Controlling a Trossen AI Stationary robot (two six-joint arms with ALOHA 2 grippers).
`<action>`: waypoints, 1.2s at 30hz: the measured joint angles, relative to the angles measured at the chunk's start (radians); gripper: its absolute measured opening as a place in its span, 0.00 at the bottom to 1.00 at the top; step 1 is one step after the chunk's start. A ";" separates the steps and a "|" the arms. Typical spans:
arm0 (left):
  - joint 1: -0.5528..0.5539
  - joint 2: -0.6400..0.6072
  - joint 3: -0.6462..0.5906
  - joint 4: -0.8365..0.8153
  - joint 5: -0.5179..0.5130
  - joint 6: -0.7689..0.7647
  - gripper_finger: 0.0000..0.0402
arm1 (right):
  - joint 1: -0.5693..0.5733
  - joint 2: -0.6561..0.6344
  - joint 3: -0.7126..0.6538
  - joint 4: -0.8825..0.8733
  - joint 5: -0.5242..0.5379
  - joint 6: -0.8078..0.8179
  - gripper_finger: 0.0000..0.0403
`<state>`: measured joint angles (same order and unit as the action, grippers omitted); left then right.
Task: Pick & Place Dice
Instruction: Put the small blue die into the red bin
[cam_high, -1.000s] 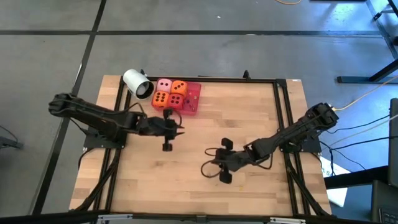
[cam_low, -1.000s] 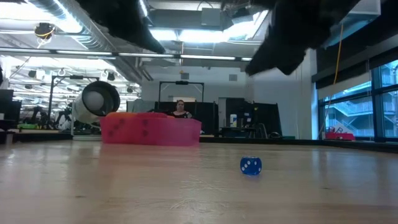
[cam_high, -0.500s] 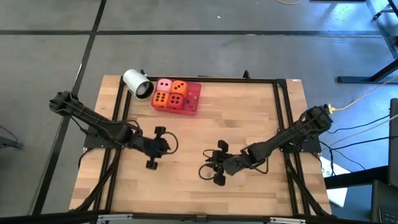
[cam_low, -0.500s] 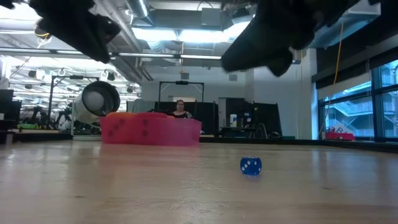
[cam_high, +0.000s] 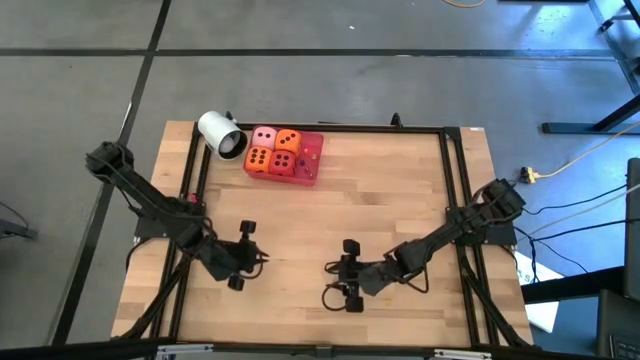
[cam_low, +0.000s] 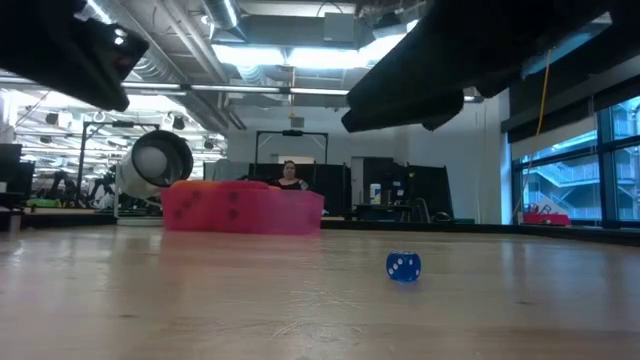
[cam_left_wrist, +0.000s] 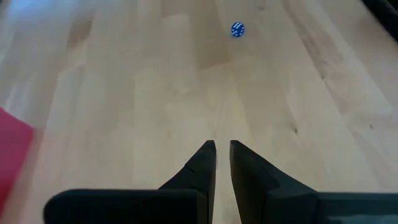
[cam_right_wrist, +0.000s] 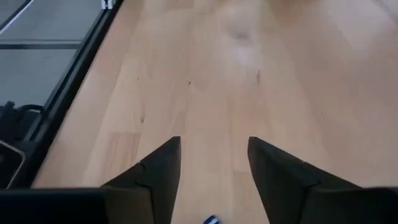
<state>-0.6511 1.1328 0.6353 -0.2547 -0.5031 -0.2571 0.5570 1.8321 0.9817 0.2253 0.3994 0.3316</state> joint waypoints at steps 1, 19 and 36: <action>-0.005 0.000 -0.013 0.025 0.000 -0.008 0.10 | 0.001 0.005 0.000 -0.001 -0.007 0.015 0.47; 0.011 0.000 -0.042 0.072 -0.002 -0.011 0.11 | 0.003 0.051 0.000 -0.002 -0.049 0.046 0.51; 0.012 0.000 -0.042 0.072 -0.028 -0.111 0.11 | 0.005 0.051 0.000 -0.002 -0.055 0.050 0.51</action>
<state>-0.6395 1.1328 0.5938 -0.1823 -0.5311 -0.3685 0.5621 1.8828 0.9821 0.2234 0.3441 0.3820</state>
